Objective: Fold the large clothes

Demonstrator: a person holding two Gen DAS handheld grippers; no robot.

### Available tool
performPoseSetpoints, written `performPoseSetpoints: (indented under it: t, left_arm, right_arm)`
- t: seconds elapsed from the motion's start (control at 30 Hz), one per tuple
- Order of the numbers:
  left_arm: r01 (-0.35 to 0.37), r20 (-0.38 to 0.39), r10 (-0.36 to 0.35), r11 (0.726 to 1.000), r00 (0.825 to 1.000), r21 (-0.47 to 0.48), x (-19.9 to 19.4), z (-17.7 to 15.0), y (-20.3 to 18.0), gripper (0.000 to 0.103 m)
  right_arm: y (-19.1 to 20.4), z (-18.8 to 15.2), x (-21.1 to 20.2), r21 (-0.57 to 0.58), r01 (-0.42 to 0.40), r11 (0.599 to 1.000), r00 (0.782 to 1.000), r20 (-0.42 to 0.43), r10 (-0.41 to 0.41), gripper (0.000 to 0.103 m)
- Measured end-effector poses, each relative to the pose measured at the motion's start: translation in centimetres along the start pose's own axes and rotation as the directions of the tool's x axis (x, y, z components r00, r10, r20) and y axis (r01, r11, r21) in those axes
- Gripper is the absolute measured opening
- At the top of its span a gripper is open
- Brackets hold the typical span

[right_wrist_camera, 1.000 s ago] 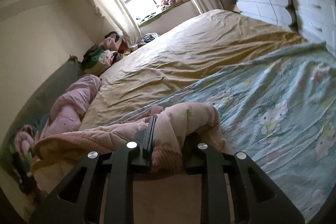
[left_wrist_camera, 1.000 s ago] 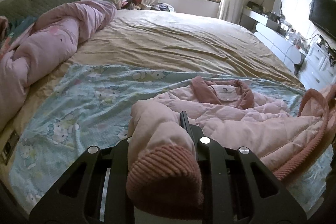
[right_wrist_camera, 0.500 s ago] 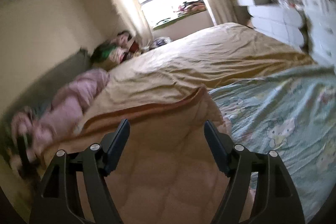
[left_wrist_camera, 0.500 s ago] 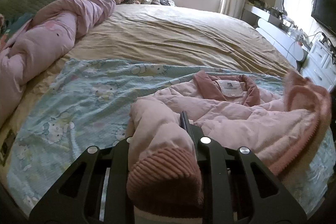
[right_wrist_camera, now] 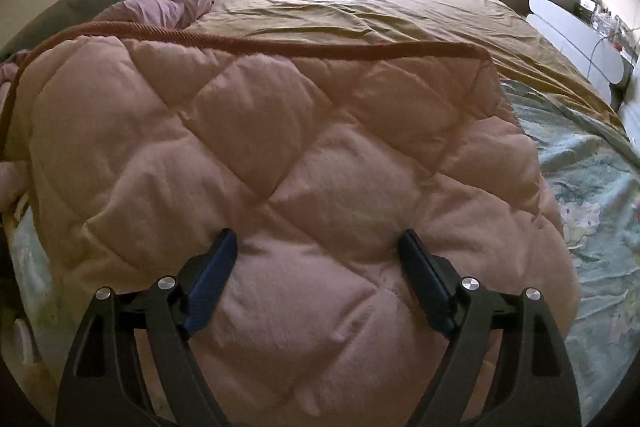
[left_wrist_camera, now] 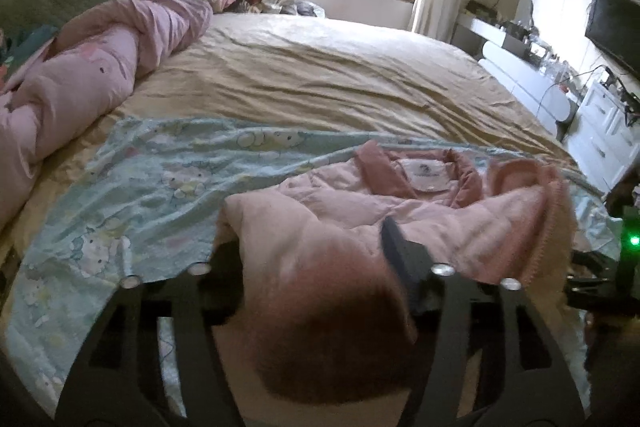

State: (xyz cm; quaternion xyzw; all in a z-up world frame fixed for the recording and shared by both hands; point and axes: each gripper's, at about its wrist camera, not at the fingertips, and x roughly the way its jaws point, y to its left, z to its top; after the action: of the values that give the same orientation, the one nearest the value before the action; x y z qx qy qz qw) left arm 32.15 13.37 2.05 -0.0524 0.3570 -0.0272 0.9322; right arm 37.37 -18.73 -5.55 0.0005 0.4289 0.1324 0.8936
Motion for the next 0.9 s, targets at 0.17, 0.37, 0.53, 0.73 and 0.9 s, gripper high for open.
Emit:
performPoseSetpoints:
  t: [0.17, 0.37, 0.53, 0.73, 0.9]
  left_arm:
    - [0.028, 0.059, -0.027, 1.0, 0.998, -0.015, -2.4, 0.6, -0.4, 0.068]
    - [-0.002, 0.19, 0.002, 1.0, 0.982, -0.001, -6.1, 1.1, -0.7, 0.086]
    - [-0.051, 0.203, 0.048, 0.999, 0.978, 0.011, -6.9, 0.4, 0.6, 0.092]
    - [-0.108, 0.042, 0.112, 0.991, 0.993, -0.085, -2.2, -3.8, 5.6, 0.092]
    - [-0.056, -0.127, 0.042, 0.992, 0.991, -0.109, 3.0, -8.0, 7.3, 0.092]
  right_arm:
    - [-0.4, 0.0, -0.2, 0.012, -0.007, 1.0, 1.0, 0.011, 0.007, 0.083]
    - [-1.5, -0.1, -1.9, 0.026, -0.019, 0.999, 0.998, 0.052, 0.017, 0.083]
    - [-3.8, 0.1, -4.9, 0.067, 0.035, 0.997, 0.987, 0.152, -0.044, 0.084]
    - [-8.5, 0.6, -5.5, 0.178, 0.119, 0.977, 0.979, 0.143, -0.146, 0.089]
    - [-10.4, 0.4, -3.5, 0.202, 0.143, 0.969, 0.984, 0.073, -0.16, 0.089]
